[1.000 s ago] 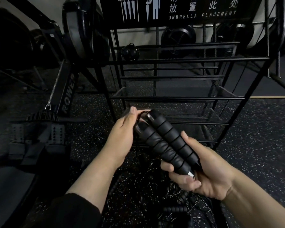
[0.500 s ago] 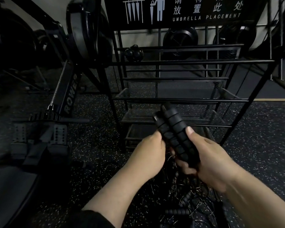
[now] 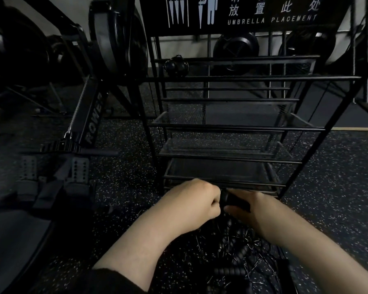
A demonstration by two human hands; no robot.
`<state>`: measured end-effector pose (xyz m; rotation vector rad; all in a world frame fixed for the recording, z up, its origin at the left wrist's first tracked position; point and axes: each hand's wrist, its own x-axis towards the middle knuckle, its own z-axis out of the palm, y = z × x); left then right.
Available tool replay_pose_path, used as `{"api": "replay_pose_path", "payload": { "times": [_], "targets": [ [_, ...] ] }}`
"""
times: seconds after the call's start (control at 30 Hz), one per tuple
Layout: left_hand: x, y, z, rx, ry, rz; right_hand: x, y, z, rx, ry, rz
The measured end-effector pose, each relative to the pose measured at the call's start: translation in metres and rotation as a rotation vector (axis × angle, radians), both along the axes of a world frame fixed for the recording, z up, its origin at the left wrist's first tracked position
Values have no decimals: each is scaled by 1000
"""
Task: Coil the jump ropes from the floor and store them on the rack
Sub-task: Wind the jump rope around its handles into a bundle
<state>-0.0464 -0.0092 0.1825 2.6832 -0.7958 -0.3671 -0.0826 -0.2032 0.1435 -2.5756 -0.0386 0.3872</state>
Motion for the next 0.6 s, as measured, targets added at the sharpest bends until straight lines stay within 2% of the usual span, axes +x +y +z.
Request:
{"api": "replay_pose_path", "payload": {
  "times": [0.13,0.23,0.37,0.47,0.6],
  "targets": [
    [5,15,11,-76,118,-71,-2,-2,11,-2,129,142],
    [9,26,15,-208,253,-69,-6,-3,24,32,189,286],
    [10,37,19,-438,411,-109,-11,-1,35,461,327,394],
    [10,41,16,-618,558,-115,-14,-2,44,665,287,431],
    [9,37,10,-791,651,-36,-16,-3,49,907,163,422]
  ]
}}
